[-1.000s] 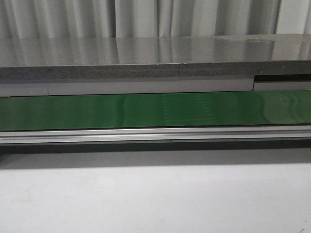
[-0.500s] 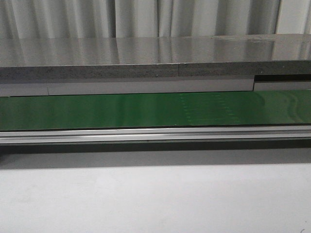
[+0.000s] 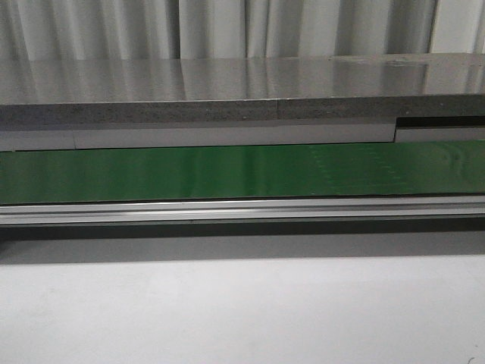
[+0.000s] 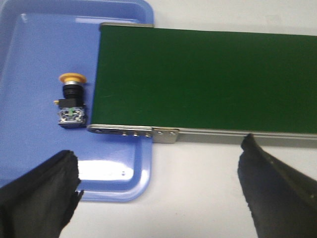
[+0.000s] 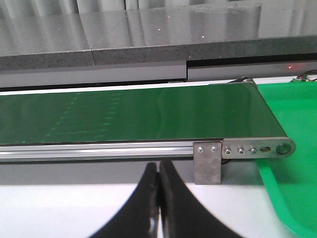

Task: Move button from left to right
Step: 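Lower the left gripper toward the yellow push button in the blue tray, then close the left gripper around the black base of the yellow button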

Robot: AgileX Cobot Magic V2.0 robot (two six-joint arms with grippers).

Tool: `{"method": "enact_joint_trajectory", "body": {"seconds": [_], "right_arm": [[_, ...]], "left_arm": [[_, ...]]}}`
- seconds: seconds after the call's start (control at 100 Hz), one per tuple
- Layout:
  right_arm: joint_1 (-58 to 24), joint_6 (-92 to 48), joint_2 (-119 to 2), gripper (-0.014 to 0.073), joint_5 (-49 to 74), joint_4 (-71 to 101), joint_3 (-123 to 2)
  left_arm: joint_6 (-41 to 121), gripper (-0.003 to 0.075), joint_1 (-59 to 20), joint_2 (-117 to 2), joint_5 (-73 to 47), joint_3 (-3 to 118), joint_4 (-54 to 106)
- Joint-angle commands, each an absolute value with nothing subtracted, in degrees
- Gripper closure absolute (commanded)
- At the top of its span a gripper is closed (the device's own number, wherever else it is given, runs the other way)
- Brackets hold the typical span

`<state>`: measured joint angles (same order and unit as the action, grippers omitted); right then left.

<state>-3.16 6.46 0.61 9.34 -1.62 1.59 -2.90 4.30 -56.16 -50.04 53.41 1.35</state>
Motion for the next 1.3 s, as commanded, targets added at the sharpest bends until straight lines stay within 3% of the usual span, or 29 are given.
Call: {"method": "enact_joint_trajectory", "body": {"seconds": [0.0, 0.45, 0.81, 1.29], "right_arm": [[-2.79, 6.20, 1.75, 0.0660, 4.53, -2.13, 0.59], [-2.79, 6.20, 1.75, 0.0660, 4.53, -2.13, 0.59], [-2.79, 6.20, 1.75, 0.0660, 4.53, -2.13, 0.59], [-2.79, 6.20, 1.75, 0.0660, 4.53, -2.13, 0.59]], "left_arm": [[-1.84, 0.0106, 7.83, -59.18, -45.41, 56.72, 1.29], [4.44, 0.0106, 22.56, -83.36, -40.86, 65.49, 10.74], [4.44, 0.0106, 24.16, -97.33, -40.01, 69.55, 10.74], [4.44, 0.0106, 24.16, -104.89, -39.58, 74.01, 9.97]]}}
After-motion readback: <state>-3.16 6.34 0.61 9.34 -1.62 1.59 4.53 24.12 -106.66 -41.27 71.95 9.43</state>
